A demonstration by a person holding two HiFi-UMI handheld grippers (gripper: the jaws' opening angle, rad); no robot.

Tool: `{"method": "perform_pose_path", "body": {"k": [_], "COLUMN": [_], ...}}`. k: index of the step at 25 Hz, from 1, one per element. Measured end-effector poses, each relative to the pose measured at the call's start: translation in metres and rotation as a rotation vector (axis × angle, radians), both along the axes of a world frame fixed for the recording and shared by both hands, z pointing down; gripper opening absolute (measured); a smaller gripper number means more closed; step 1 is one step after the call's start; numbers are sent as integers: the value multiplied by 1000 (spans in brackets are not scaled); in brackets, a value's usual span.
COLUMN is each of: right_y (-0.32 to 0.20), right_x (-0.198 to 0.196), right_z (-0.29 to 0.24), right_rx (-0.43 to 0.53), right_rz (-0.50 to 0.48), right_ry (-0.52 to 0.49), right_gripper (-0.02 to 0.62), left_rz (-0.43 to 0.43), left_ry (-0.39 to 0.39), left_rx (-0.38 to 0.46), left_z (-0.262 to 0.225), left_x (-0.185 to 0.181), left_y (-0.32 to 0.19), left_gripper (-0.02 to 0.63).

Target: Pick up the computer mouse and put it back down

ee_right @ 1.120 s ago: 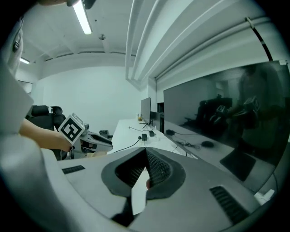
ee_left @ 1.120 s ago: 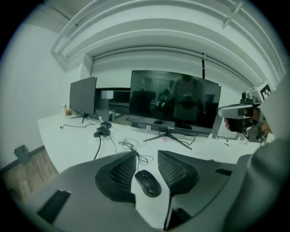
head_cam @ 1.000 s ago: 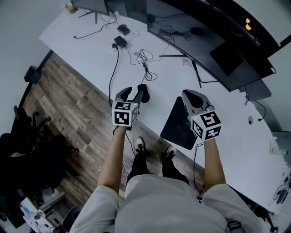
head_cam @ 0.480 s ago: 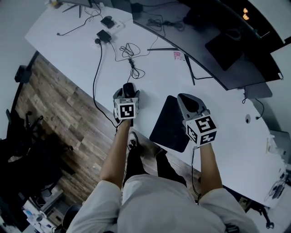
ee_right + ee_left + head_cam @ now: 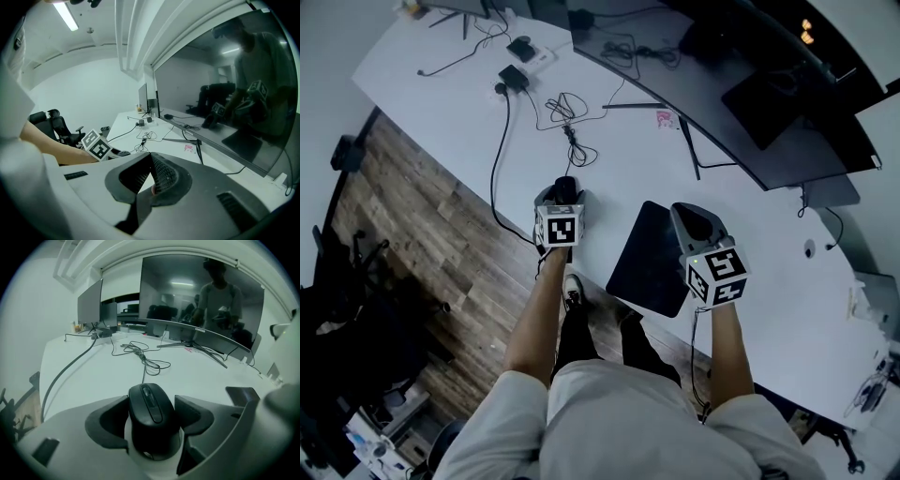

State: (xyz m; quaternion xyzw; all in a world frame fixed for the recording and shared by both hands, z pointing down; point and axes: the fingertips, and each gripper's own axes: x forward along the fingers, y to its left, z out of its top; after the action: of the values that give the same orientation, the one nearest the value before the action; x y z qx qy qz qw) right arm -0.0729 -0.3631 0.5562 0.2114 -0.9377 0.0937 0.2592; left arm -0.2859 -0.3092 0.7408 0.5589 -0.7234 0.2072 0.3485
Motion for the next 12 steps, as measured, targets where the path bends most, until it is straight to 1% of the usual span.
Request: {"method": "perform_pose_path", "body": {"k": [2,5,8,12], "right_y": [1,2,5,13], "right_x": [1,2,4,8], "right_z": [-5,-15,-28,-52], "right_rx": [12,29,47,79], "right_rz": [3,23,47,80], "right_ry": [-1,-14,-32,-62], "right_gripper": [15,15,15,15], "left_rz": [20,41,56,82], "left_ry": [11,5,3,-38], "left_rx": [15,65,130,204], "left_z": [-2,-19,-53,-101], "left_x": [0,-4,-8,-15], "left_y": [4,7,9,14], "left_gripper": [314,310,310,308]}}
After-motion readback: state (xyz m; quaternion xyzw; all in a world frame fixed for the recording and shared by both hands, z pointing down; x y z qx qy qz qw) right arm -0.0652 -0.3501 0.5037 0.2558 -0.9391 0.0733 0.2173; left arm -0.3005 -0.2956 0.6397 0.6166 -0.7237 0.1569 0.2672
